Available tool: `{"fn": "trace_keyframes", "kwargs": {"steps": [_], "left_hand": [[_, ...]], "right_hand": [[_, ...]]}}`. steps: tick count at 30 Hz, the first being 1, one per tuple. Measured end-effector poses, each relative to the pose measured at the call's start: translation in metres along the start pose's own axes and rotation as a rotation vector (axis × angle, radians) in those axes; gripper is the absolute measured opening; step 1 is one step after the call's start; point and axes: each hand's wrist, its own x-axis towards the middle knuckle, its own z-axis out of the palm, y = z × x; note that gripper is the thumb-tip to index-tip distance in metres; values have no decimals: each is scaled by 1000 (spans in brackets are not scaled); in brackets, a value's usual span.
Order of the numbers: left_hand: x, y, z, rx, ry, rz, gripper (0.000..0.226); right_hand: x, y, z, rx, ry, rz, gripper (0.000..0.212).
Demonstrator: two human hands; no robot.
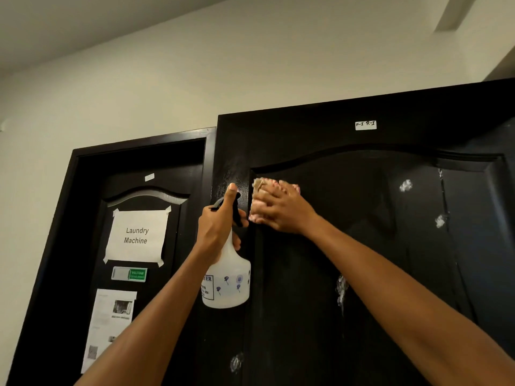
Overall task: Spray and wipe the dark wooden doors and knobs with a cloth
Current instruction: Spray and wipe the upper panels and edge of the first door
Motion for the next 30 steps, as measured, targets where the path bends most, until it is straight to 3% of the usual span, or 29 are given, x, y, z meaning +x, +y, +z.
{"fn": "trace_keyframes", "kwargs": {"steps": [4, 10, 14, 21, 26, 28, 30], "left_hand": [[-3, 2, 3, 0, -25, 12, 78], [-5, 3, 7, -35, -34, 8, 74], [-2, 6, 38, -45, -57, -15, 76], [3, 11, 92, -82, -123, -59, 80], [7, 24, 120, -104, -192, -22, 82], [10, 31, 127, -110, -208, -7, 81], [15, 37, 133, -115, -202, 17, 80]], "right_hand": [[38, 35, -23, -43, -54, 120, 46], [40, 23, -14, 10, 134, 407, 38], [-7, 67, -18, 79, 314, 629, 35], [-121, 147, -25, 40, 308, 1036, 48], [-132, 145, -28, 90, 364, 1345, 45], [-109, 133, -30, 108, 376, 1309, 44], [-80, 116, -30, 68, 425, 1096, 38]]}}
